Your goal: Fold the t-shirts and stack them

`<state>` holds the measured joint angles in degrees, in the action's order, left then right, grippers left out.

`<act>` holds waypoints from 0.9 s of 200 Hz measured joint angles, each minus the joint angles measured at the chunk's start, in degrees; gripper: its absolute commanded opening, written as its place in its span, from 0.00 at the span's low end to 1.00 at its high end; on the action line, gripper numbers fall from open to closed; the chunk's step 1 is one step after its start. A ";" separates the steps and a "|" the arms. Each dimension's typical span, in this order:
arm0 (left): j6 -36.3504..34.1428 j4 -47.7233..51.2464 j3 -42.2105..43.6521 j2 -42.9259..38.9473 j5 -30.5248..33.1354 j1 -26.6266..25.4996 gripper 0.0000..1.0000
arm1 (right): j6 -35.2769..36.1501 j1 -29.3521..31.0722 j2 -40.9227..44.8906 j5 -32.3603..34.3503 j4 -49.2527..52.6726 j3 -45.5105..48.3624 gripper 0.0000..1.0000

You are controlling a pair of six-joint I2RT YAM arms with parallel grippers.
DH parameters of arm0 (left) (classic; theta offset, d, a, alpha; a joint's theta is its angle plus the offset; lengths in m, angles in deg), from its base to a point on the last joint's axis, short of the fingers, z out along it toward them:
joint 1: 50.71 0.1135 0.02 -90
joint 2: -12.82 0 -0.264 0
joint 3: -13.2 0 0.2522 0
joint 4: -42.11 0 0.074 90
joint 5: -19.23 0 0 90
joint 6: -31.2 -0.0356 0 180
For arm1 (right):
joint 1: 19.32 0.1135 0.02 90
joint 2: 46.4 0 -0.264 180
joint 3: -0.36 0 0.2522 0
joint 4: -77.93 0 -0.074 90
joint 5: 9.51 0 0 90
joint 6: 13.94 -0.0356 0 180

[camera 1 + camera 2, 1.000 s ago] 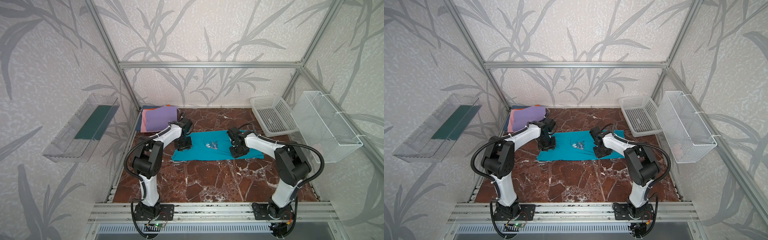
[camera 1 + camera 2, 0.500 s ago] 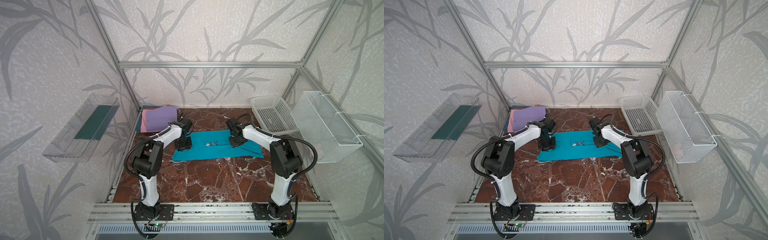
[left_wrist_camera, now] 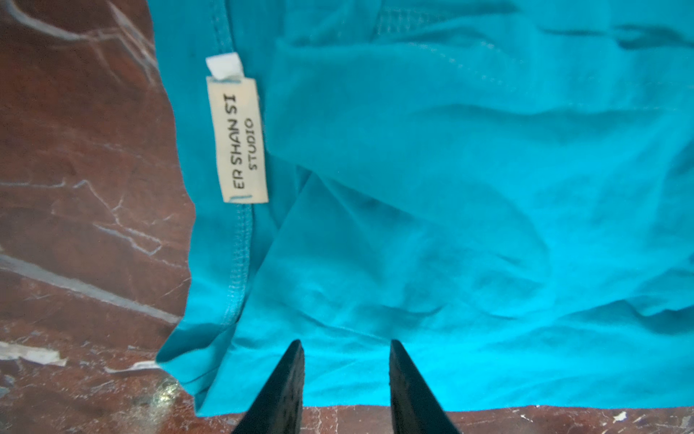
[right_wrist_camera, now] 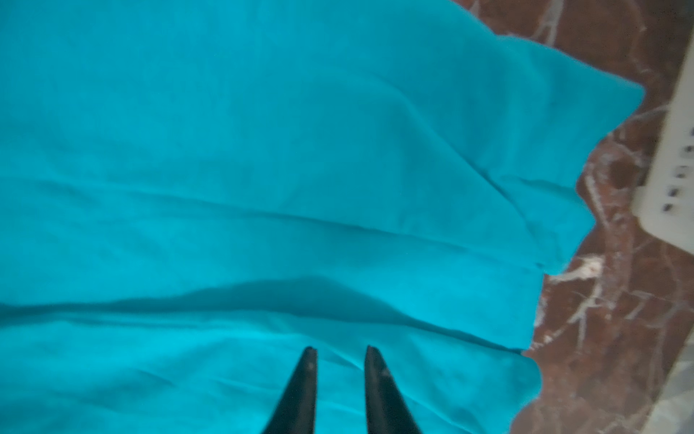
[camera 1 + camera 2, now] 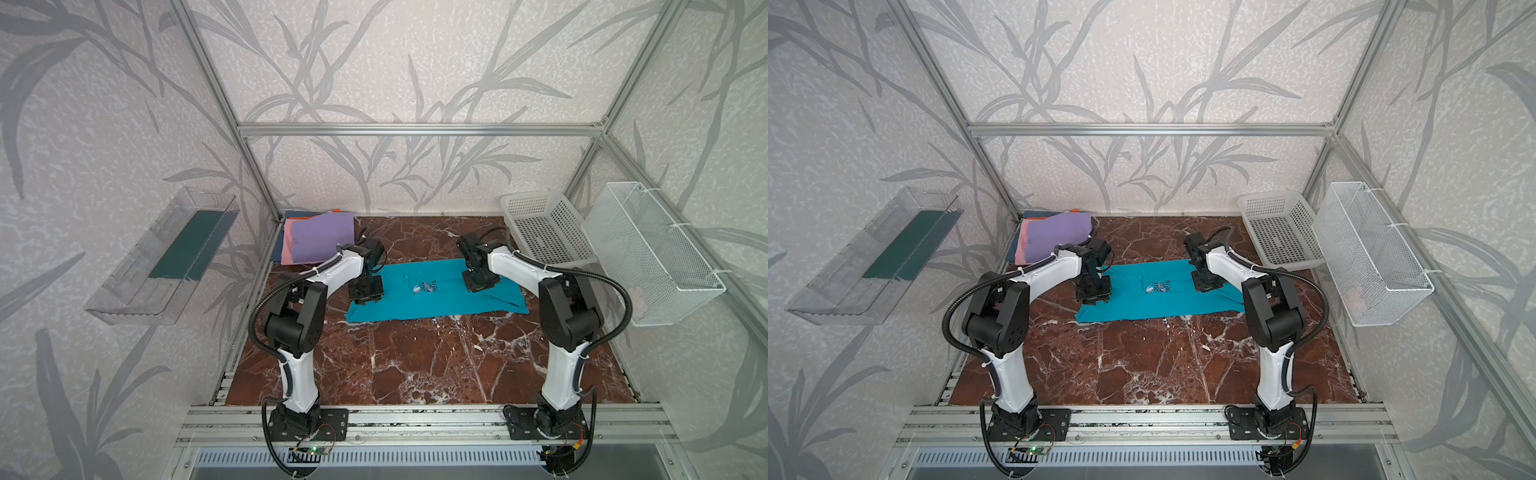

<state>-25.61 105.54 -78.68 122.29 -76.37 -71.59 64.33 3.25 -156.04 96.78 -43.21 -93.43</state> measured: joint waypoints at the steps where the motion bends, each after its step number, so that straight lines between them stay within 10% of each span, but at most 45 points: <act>1: 0.00 0.00 -0.02 0.00 0.00 0.00 0.39 | -0.04 0.00 0.20 -0.02 0.02 0.17 0.05; 49: 0.02 -0.04 0.00 0.00 -0.07 0.00 0.39 | -2.89 -0.50 10.60 -1.29 0.26 10.49 0.00; 180: 0.02 -0.33 2.01 0.00 0.02 0.02 0.39 | -6.47 -7.34 -0.11 -2.40 -1.81 7.19 0.00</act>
<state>-25.59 105.21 -76.67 122.29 -76.35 -71.57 57.86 -4.09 -156.15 94.38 -45.02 -86.24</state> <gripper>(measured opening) 0.389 0.045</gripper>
